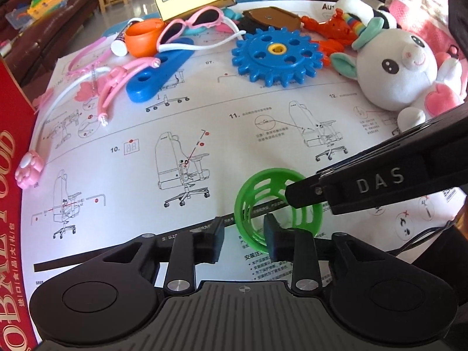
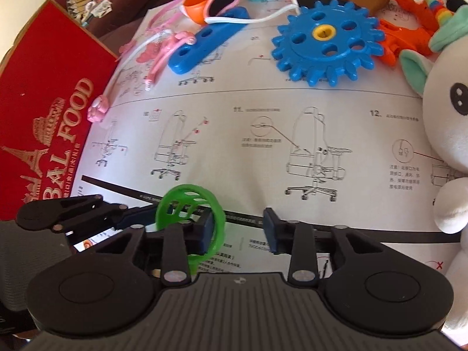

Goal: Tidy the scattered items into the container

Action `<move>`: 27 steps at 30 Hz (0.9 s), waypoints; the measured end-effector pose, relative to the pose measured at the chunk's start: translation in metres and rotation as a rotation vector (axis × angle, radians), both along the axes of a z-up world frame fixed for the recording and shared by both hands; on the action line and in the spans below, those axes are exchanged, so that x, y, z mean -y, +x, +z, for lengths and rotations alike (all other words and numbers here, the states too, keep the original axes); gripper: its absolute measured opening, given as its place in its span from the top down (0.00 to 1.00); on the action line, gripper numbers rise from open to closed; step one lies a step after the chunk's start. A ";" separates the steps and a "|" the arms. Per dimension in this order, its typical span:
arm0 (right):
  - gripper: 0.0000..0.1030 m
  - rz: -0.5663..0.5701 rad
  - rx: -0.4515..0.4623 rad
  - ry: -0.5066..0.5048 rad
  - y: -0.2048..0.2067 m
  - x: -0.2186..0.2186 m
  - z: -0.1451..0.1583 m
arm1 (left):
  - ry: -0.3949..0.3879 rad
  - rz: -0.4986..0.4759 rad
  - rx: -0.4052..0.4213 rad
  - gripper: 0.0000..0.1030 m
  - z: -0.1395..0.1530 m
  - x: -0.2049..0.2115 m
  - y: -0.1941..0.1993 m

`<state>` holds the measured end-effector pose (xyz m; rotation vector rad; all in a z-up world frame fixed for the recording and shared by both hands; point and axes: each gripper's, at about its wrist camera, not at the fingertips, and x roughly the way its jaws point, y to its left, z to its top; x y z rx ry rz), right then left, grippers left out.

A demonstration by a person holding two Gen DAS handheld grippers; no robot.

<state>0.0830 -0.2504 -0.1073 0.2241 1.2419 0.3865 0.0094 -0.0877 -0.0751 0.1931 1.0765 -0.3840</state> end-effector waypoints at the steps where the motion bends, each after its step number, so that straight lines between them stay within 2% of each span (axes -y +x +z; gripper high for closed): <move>1: 0.76 0.009 0.009 0.000 -0.002 -0.003 0.002 | -0.013 -0.008 0.003 0.87 0.001 -0.001 -0.001; 3: 0.86 0.028 0.033 -0.025 -0.006 -0.009 0.005 | -0.021 -0.011 0.028 0.90 0.005 -0.001 -0.005; 5: 0.89 0.036 0.044 -0.035 -0.008 -0.011 0.006 | -0.021 -0.017 0.061 0.94 0.011 -0.002 -0.009; 9: 0.89 0.017 0.038 -0.009 -0.008 -0.008 0.008 | -0.044 -0.010 0.073 0.95 0.019 -0.007 -0.011; 21: 0.91 0.066 0.102 -0.019 -0.015 -0.028 0.027 | -0.012 0.035 0.100 0.95 0.035 -0.019 -0.015; 27: 0.91 0.071 0.123 -0.019 -0.015 -0.030 0.037 | -0.028 0.046 0.120 0.95 0.046 -0.022 -0.017</move>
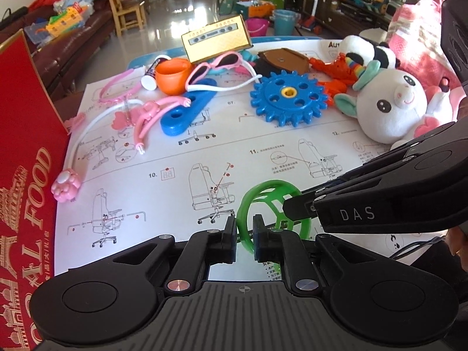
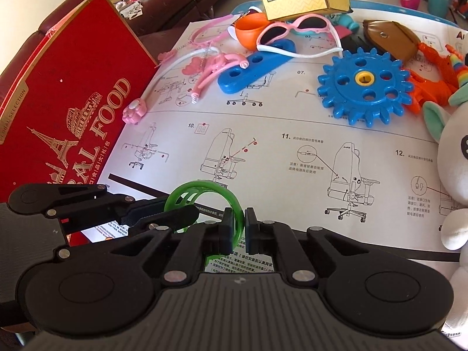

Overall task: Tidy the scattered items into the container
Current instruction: 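Close the right tool on the green ring and lift it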

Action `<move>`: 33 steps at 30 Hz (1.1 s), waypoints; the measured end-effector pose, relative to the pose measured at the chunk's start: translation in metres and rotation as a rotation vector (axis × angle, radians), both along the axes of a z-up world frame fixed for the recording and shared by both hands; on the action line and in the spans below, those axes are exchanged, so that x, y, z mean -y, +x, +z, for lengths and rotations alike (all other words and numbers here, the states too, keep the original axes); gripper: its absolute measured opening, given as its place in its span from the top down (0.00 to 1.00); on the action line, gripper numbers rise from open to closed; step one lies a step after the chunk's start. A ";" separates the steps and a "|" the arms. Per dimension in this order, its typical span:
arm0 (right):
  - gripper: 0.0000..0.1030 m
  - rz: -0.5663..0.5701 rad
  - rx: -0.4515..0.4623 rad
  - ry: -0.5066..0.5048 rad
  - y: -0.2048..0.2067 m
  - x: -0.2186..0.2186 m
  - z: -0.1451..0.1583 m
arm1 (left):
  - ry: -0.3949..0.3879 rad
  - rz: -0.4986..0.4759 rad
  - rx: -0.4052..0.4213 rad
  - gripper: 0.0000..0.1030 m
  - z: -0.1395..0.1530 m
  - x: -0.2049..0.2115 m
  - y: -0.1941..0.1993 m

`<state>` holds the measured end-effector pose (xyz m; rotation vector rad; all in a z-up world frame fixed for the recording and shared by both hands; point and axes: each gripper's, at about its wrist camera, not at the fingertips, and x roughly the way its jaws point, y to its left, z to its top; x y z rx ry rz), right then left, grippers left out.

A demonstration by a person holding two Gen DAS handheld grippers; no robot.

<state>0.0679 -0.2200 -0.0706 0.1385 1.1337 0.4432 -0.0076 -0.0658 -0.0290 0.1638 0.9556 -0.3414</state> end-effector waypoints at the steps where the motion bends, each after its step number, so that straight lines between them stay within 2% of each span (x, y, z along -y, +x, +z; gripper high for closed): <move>1: 0.91 0.000 0.003 0.002 0.000 0.000 0.001 | -0.002 0.001 0.002 0.95 0.001 -0.001 0.000; 9: 0.91 0.024 0.053 0.002 -0.005 -0.007 0.019 | -0.018 0.035 0.030 0.95 0.016 -0.009 -0.006; 15: 0.91 0.076 0.140 0.016 -0.003 -0.021 0.054 | -0.048 0.113 0.104 0.95 0.052 -0.027 -0.011; 18: 0.91 0.129 0.201 0.023 -0.002 -0.036 0.079 | -0.053 0.165 0.173 0.94 0.077 -0.042 -0.019; 26: 0.91 0.330 0.387 0.071 -0.003 -0.114 0.151 | -0.056 0.370 0.346 0.94 0.146 -0.116 -0.042; 33: 0.91 0.527 0.474 0.121 -0.016 -0.201 0.187 | 0.007 0.554 0.438 0.93 0.183 -0.185 -0.080</move>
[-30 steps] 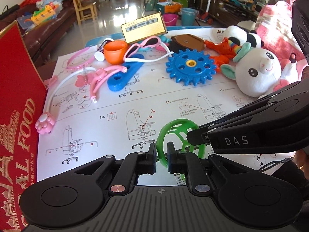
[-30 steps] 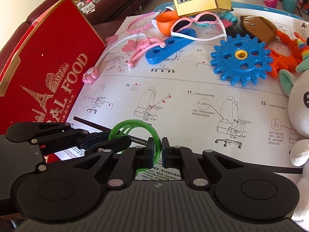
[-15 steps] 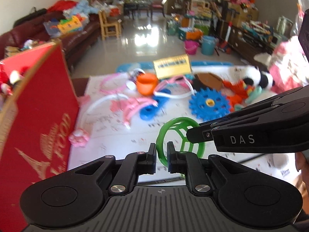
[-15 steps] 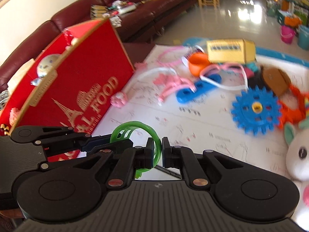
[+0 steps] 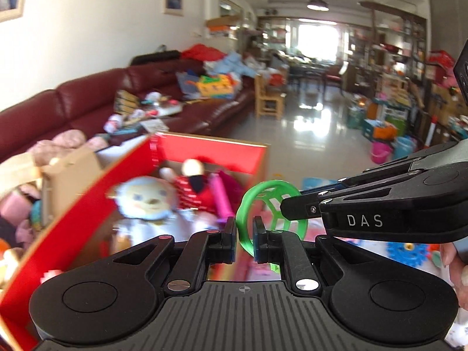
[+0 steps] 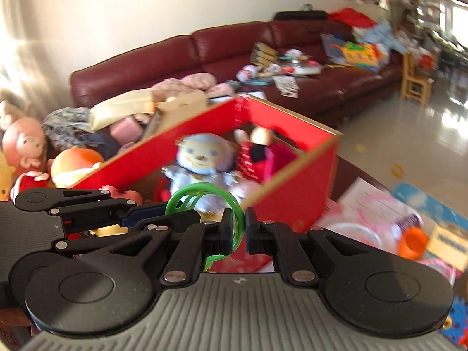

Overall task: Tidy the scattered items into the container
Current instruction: 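Close the right tool on the green ring and lift it, then carry the green ring over the red box and open the right tool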

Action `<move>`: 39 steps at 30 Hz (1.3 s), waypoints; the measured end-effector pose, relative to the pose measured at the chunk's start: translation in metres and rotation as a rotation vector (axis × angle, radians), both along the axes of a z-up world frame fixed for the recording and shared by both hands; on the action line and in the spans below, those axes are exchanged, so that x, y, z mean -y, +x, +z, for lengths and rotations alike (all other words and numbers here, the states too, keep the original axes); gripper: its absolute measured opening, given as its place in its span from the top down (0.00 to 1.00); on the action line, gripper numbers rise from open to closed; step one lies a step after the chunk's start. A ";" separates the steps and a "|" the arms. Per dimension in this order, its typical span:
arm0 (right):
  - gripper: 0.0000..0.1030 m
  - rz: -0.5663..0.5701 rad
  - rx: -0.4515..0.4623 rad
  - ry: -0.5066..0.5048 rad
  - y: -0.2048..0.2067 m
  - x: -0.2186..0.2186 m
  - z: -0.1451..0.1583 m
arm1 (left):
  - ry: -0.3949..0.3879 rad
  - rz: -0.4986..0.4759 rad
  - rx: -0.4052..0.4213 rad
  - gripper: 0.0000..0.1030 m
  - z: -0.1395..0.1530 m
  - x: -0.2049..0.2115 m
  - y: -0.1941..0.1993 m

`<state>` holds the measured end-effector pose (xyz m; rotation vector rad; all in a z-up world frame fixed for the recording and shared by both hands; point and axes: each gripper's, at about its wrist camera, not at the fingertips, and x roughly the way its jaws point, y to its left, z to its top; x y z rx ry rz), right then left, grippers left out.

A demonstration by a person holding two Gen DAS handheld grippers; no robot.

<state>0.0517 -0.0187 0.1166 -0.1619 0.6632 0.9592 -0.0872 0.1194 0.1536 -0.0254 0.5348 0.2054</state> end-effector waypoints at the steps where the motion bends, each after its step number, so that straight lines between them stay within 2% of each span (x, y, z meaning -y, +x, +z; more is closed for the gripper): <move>1: 0.91 0.025 0.005 -0.001 -0.002 -0.011 0.002 | 0.007 0.022 0.002 0.92 0.002 -0.009 -0.004; 7: 0.91 0.136 0.008 -0.024 -0.010 -0.071 0.008 | -0.020 0.104 -0.010 0.92 0.010 -0.060 -0.022; 11: 0.90 0.154 -0.007 -0.043 -0.009 -0.093 0.005 | -0.032 0.123 -0.039 0.90 0.006 -0.077 -0.020; 13: 0.86 0.153 -0.027 -0.053 -0.006 -0.098 0.001 | -0.048 0.119 -0.062 0.90 0.001 -0.081 -0.015; 14: 0.77 0.153 -0.049 -0.055 -0.003 -0.100 -0.001 | -0.059 0.112 -0.073 0.90 -0.004 -0.083 -0.012; 15: 0.63 0.158 -0.078 -0.053 0.000 -0.100 -0.004 | -0.067 0.107 -0.090 0.89 -0.008 -0.083 -0.009; 16: 0.51 0.161 -0.104 -0.050 0.002 -0.100 -0.007 | -0.066 0.117 -0.112 0.68 -0.014 -0.082 -0.005; 17: 0.30 0.151 -0.110 -0.050 0.003 -0.099 -0.009 | -0.055 0.138 -0.129 0.52 -0.019 -0.082 -0.003; 18: 0.23 0.142 -0.096 -0.048 0.002 -0.097 -0.011 | -0.045 0.161 -0.138 0.40 -0.024 -0.082 -0.003; 19: 0.23 0.136 -0.080 -0.052 0.001 -0.095 -0.011 | -0.039 0.177 -0.135 0.24 -0.026 -0.081 -0.003; 20: 0.23 0.135 -0.075 -0.060 0.001 -0.094 -0.012 | -0.036 0.187 -0.131 0.21 -0.028 -0.082 -0.004; 22: 0.23 0.135 -0.088 -0.057 0.003 -0.091 -0.014 | -0.046 0.194 -0.134 0.21 -0.029 -0.085 -0.004; 26: 0.18 0.119 -0.107 -0.047 0.007 -0.085 -0.016 | -0.066 0.217 -0.139 0.14 -0.031 -0.089 -0.002; 39: 0.11 0.101 -0.162 -0.055 0.008 -0.076 -0.028 | -0.051 0.197 -0.178 0.11 -0.043 -0.078 0.011</move>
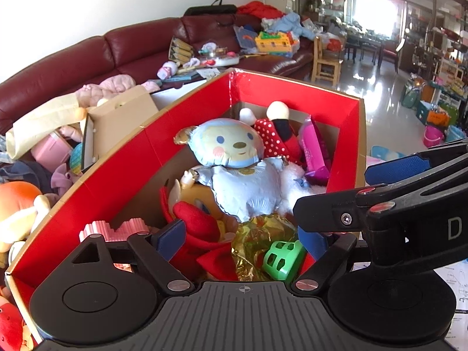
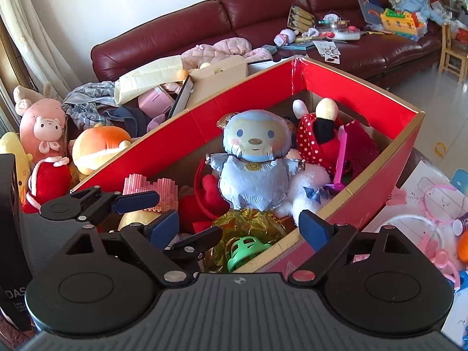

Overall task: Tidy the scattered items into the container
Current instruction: 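Carry the green ring over the red box and open the right tool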

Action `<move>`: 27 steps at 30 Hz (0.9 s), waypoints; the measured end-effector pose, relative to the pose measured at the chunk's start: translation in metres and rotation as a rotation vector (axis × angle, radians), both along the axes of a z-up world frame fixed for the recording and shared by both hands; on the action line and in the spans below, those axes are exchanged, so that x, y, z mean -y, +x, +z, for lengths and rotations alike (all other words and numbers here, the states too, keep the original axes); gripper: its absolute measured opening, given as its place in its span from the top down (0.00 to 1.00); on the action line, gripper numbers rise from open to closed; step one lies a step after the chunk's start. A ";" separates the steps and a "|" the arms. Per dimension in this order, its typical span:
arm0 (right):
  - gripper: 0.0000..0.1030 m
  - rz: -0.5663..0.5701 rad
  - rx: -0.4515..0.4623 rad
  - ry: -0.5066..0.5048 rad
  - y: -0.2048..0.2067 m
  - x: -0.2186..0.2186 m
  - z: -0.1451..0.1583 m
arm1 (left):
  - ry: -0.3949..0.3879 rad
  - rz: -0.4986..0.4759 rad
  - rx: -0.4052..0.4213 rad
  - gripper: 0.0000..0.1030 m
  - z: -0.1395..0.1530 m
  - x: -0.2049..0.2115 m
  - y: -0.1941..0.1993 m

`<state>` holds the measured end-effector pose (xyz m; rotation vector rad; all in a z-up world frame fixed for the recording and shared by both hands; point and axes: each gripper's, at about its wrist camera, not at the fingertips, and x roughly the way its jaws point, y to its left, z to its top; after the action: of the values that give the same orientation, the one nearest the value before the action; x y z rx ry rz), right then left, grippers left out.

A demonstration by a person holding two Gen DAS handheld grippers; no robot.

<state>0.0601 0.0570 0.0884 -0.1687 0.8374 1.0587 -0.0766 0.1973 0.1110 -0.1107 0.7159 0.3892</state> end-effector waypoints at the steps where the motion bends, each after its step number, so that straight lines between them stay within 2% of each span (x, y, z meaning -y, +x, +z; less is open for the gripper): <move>1: 0.11 -0.002 -0.002 0.001 0.000 0.001 0.000 | 0.000 -0.001 0.000 0.11 0.000 0.001 0.000; 12: 0.09 -0.038 -0.016 0.023 0.001 0.018 0.002 | 0.016 -0.009 0.001 0.10 0.007 0.015 0.000; 27: 0.07 -0.169 -0.026 0.091 0.016 0.080 0.010 | 0.104 -0.133 0.046 0.07 0.029 0.074 0.008</move>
<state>0.0756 -0.0229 0.0985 -0.0071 0.8111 0.9393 -0.0684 0.1234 0.1399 0.0257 0.6523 0.2952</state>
